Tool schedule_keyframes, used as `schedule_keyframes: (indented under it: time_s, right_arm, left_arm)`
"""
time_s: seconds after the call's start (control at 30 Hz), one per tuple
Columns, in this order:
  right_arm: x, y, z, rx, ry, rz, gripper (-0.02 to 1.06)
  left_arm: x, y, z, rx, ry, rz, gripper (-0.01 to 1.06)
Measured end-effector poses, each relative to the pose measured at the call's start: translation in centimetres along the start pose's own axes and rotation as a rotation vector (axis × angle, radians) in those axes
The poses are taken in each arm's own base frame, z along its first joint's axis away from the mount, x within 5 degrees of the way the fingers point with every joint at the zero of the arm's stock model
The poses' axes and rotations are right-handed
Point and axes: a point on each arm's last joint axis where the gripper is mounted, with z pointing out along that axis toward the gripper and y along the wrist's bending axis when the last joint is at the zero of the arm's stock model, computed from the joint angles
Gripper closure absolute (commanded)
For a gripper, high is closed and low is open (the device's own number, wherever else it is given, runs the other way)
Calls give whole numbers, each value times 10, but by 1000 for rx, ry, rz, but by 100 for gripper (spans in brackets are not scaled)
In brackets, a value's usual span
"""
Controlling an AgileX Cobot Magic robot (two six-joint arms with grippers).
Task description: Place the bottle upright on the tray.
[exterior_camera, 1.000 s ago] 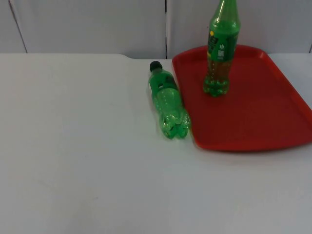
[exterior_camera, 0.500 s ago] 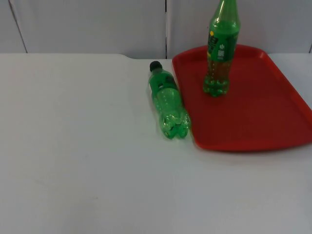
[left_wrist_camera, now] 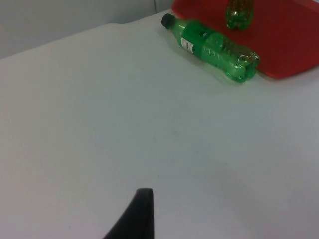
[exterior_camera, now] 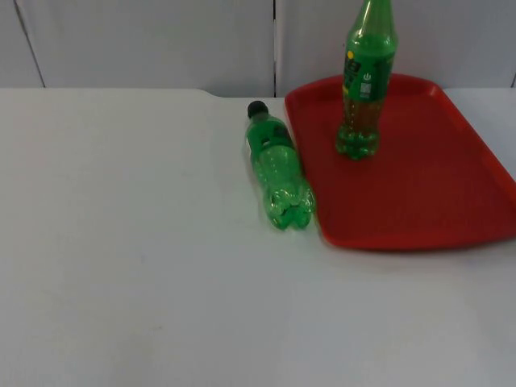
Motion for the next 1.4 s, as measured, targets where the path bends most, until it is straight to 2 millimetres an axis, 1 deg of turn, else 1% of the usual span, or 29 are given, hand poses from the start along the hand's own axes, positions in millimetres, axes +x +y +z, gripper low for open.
schedule_keyframes:
  time_s: [0.13, 0.17, 0.23, 0.33, 0.37, 0.43, 0.5, 0.53, 0.67, 0.7, 0.87, 0.9, 0.93, 1.0, 1.03, 1.13, 1.2, 1.23, 1.33, 1.4]
  right_arm:
    - [-20, -1, 33, -70, 113, 23, 1]
    - [-20, -1, 33, -70, 113, 23, 1]
    - [-26, -2, 49, -82, 161, 29, 1]
    - [-33, 7, 69, -100, 205, -13, 1]
    - [-33, 7, 69, -100, 205, -13, 1]
    - [-38, 18, 82, -119, 224, -58, 1]
    - [-42, 34, 94, -141, 237, -100, 1]
    - [-42, 34, 94, -141, 237, -100, 1]
    - [-53, 66, 116, -135, 271, -181, 1]
    - [-53, 66, 116, -135, 271, -181, 1]
    - [-72, 105, 140, -106, 284, -253, 1]
    - [-72, 105, 140, -106, 284, -253, 1]
    - [-78, 116, 148, -108, 296, -266, 1]
    - [-89, 131, 155, -120, 298, -288, 1]
    - [-89, 131, 155, -120, 298, -288, 1]
    - [-104, 152, 170, -118, 320, -314, 1]
    - [-115, 161, 178, -86, 325, -324, 1]
    - [-115, 161, 178, -86, 325, -324, 1]
    - [-133, 172, 190, -37, 320, -329, 1]
    - [-141, 176, 202, -12, 343, -323, 1]
  left_arm:
    - [0, 0, 0, 0, 0, 0, 0]
    - [0, 0, 0, 0, 0, 0, 0]
    - [0, 0, 0, 0, 0, 0, 0]
    - [0, 0, 0, 0, 0, 0, 0]
    - [0, 0, 0, 0, 0, 0, 0]
    - [0, 0, 0, 0, 0, 0, 0]
    - [0, 0, 0, 0, 0, 0, 0]
    - [0, 0, 0, 0, 0, 0, 0]
    - [0, 0, 0, 0, 0, 0, 0]
    - [0, 0, 0, 0, 0, 0, 0]
    - [0, 0, 0, 0, 0, 0, 0]
    - [0, 0, 0, 0, 0, 0, 0]
    - [0, 0, 0, 0, 0, 0, 0]
    - [0, 0, 0, 0, 0, 0, 0]
    - [0, 0, 0, 0, 0, 0, 0]
    - [0, 0, 0, 0, 0, 0, 0]
    - [0, 0, 0, 0, 0, 0, 0]
    - [0, 0, 0, 0, 0, 0, 0]
    - [0, 0, 0, 0, 0, 0, 0]
    - [0, 0, 0, 0, 0, 0, 0]
